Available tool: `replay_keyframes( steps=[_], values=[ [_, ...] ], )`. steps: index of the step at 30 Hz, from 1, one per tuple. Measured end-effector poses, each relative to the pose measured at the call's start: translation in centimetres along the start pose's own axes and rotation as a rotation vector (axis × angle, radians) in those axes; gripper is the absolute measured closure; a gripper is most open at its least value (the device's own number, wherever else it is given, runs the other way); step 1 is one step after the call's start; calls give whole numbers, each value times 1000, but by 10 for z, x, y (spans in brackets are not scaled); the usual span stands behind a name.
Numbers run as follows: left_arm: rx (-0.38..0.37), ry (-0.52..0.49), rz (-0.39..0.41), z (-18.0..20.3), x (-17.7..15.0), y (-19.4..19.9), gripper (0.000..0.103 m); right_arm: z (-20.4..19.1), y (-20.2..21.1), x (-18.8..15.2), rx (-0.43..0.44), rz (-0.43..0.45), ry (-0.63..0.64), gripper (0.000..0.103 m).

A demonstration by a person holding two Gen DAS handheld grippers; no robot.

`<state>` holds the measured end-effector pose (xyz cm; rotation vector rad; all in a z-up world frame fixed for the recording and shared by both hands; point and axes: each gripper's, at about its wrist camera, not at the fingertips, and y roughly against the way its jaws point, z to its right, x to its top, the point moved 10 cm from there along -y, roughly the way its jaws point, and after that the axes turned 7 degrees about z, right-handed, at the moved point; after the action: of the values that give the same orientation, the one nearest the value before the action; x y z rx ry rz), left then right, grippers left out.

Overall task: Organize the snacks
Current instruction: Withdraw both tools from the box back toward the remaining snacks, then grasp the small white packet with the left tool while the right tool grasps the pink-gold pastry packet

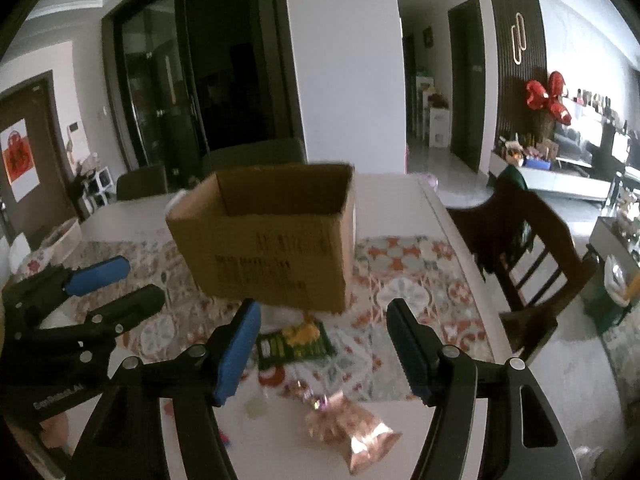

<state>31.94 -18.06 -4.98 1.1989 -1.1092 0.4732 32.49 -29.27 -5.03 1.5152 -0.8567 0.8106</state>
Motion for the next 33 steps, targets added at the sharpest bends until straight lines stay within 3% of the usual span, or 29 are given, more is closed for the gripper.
replay_keyframes(
  steps=[14,25,33],
  values=[
    [7,-20,-70,21,-55,-7,48,4,0,-63,20,-109,82,37],
    [-12,-21,-183,30,-103,-25,48,-2,-2,-91,17,-100,244,37],
    [-24,-30,-232,36,-118,-47,49,7,-20,-118,36,-166,195,37]
  ],
)
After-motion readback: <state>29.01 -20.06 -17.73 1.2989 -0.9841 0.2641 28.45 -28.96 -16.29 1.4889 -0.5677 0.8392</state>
